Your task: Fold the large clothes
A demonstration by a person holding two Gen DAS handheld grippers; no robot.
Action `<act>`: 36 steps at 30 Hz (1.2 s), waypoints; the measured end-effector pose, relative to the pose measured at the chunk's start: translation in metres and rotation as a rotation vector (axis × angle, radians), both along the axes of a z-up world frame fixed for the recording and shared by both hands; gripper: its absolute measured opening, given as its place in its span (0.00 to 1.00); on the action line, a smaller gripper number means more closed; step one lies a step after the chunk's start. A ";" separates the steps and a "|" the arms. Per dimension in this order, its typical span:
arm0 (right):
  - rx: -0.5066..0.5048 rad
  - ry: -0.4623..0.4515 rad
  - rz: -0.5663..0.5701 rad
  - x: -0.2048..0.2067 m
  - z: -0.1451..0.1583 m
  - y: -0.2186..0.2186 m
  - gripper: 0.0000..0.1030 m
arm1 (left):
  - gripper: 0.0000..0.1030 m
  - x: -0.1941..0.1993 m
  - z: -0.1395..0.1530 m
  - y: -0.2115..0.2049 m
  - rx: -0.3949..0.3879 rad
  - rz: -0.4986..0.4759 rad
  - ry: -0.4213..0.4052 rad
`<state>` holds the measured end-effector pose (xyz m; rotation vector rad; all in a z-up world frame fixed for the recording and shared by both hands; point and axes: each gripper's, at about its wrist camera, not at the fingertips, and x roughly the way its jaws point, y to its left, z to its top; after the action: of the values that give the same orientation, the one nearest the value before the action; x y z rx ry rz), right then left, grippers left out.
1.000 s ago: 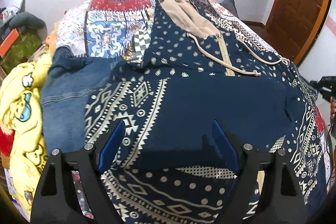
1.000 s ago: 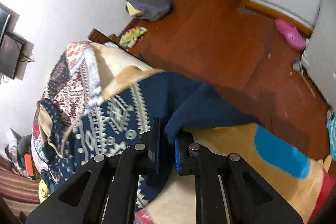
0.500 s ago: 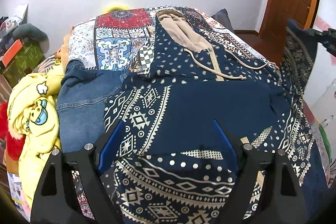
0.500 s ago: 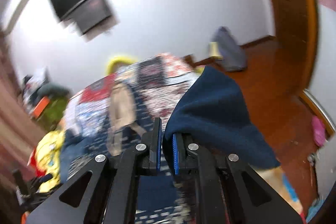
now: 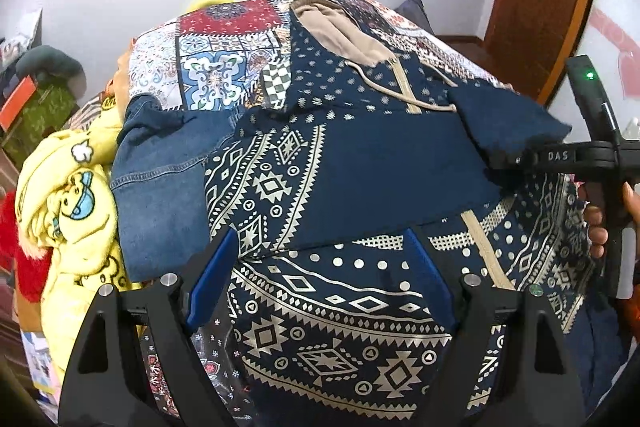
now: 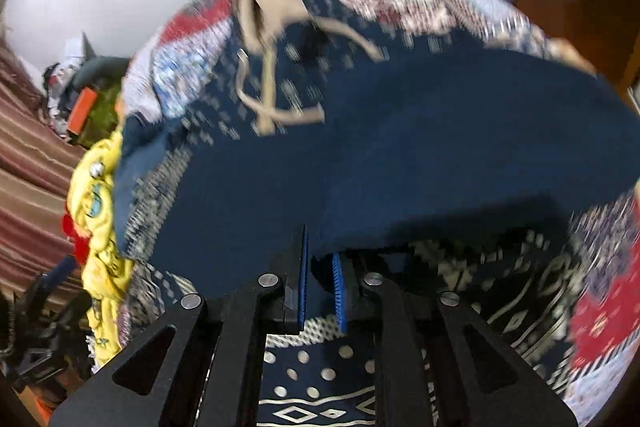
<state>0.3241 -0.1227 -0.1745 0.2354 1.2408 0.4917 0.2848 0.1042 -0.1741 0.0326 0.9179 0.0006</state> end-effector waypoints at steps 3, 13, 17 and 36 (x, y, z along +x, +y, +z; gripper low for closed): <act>0.011 0.047 0.049 -0.008 0.006 -0.007 0.17 | 0.81 0.006 0.004 -0.015 0.006 -0.032 0.000; -0.081 -0.126 0.086 -0.045 0.061 -0.075 0.39 | 0.81 0.056 0.037 -0.125 0.020 -0.235 -0.048; -0.141 -0.216 -0.030 -0.051 0.081 -0.130 0.41 | 0.81 0.078 0.040 -0.182 0.042 -0.335 -0.049; -0.160 -0.156 -0.368 -0.055 0.041 -0.243 0.52 | 0.35 0.186 -0.069 -0.386 0.146 -0.612 0.160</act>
<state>0.2686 -0.3659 -0.1331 0.2769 1.0482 0.0896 0.4706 -0.2814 -0.2431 0.4537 1.0365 -0.5091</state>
